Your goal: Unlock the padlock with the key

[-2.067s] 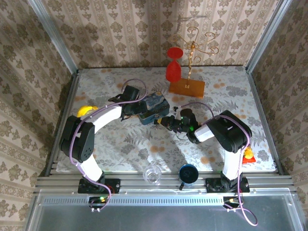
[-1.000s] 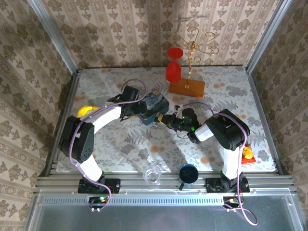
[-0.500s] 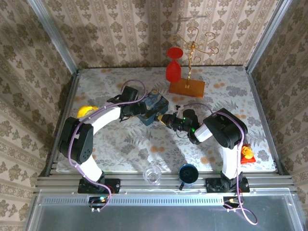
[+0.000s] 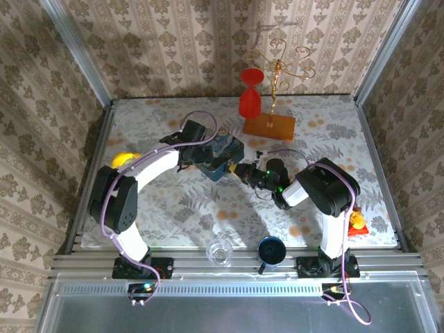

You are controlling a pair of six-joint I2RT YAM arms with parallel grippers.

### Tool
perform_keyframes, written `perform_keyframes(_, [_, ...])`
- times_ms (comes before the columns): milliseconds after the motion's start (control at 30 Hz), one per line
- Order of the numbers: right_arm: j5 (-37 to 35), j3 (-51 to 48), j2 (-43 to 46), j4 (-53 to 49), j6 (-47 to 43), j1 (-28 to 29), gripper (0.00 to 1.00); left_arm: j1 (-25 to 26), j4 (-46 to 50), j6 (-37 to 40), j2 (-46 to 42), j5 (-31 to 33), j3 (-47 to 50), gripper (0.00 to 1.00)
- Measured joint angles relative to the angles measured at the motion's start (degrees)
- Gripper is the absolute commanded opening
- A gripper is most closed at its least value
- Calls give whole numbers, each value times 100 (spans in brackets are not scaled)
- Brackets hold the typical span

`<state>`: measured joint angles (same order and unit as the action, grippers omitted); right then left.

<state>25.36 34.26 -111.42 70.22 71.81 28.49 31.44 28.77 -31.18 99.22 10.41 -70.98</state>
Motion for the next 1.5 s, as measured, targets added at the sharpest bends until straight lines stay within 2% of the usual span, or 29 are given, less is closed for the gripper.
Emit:
perform_keyframes(500, [-387,-7,-140,-22,-111,-94,0,13,-155,85,216,-116,-105,100])
perform_keyframes(1167, [-457,212,-192,-149,-216,-337,0,15,-350,107,236,-192,-87,100])
perform_keyframes(1500, [-778,-42,-179,-96,-144,-350,0,15,-393,125,236,-315,-33,100])
